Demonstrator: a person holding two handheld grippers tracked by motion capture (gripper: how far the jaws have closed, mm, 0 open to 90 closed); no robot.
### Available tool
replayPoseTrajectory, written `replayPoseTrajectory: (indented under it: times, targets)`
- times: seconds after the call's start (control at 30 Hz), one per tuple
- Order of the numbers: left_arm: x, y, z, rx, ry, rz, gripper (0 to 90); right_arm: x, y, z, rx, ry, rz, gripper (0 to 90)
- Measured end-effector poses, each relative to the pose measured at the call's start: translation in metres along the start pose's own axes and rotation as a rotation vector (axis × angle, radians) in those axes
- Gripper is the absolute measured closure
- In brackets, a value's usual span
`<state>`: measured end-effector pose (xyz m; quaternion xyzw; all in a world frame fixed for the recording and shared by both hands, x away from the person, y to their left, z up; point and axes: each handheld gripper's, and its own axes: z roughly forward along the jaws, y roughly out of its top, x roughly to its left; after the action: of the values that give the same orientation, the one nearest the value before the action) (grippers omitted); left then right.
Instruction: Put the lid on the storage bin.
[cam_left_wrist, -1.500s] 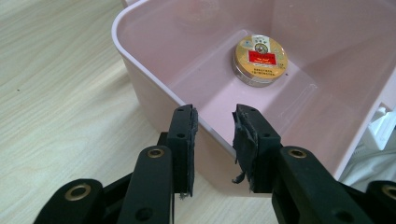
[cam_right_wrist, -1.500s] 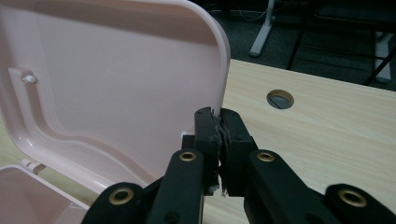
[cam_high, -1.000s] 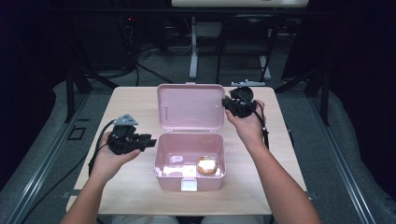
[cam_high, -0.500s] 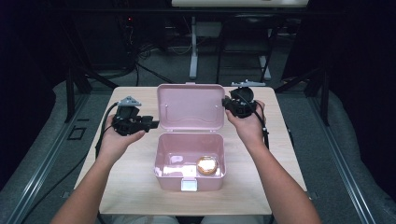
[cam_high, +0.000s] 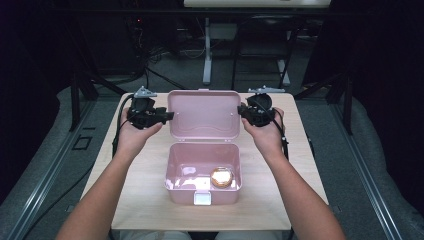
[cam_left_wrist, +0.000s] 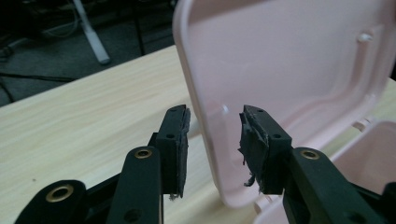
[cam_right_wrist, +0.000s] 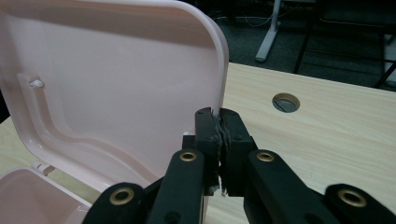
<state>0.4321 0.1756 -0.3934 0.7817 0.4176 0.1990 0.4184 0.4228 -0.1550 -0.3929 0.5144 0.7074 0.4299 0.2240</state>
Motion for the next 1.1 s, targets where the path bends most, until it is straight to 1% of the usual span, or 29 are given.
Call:
replayPoseTrajectory:
  times: [0.1,0.17,0.27,0.4,0.43,0.5,0.57,0.67,0.73,0.8,0.9,1.0,1.1]
  targets:
    - [0.002,0.005,0.003,-0.010,0.020,-0.015,61.7,0.001,0.000,0.000,0.001,0.007,-0.001,87.4]
    - [0.004,0.008,0.006,-0.006,0.033,-0.021,63.5,0.002,0.000,0.000,0.000,0.008,-0.004,87.5]
    - [0.007,0.010,0.009,0.002,0.034,-0.035,66.7,0.003,0.000,0.000,0.000,0.012,-0.008,87.6]
    - [0.009,0.010,0.009,-0.020,0.015,-0.056,75.4,0.004,0.000,0.000,-0.001,0.013,-0.009,87.5]
    - [0.008,0.010,0.009,-0.022,0.013,-0.057,78.1,0.004,0.000,0.000,-0.002,0.013,-0.009,87.5]
    - [0.006,0.011,0.009,-0.017,0.028,-0.044,79.8,0.004,0.000,0.000,-0.002,0.013,-0.011,87.4]
    - [0.005,0.011,0.010,-0.015,0.033,-0.037,80.2,0.004,0.000,0.000,-0.003,0.016,-0.008,87.2]
    - [0.005,0.012,0.009,-0.012,0.031,-0.038,80.5,0.001,0.000,0.001,0.000,0.024,-0.006,86.8]
    - [0.005,0.012,0.009,-0.011,0.032,-0.038,80.5,0.001,0.000,0.002,-0.003,0.028,0.004,86.4]
    - [0.005,0.012,0.009,-0.011,0.028,-0.039,80.6,0.000,0.000,0.003,-0.002,0.032,0.003,85.0]
    - [0.005,0.012,0.008,-0.012,0.025,-0.037,80.7,-0.002,0.002,0.005,-0.012,0.044,0.015,82.7]
    - [0.004,0.012,0.008,-0.016,0.027,-0.036,80.8,-0.002,0.004,0.008,-0.013,0.047,0.020,81.6]
    - [0.003,0.013,0.008,-0.015,0.028,-0.039,81.0,-0.002,0.006,0.009,-0.012,0.043,0.019,82.5]
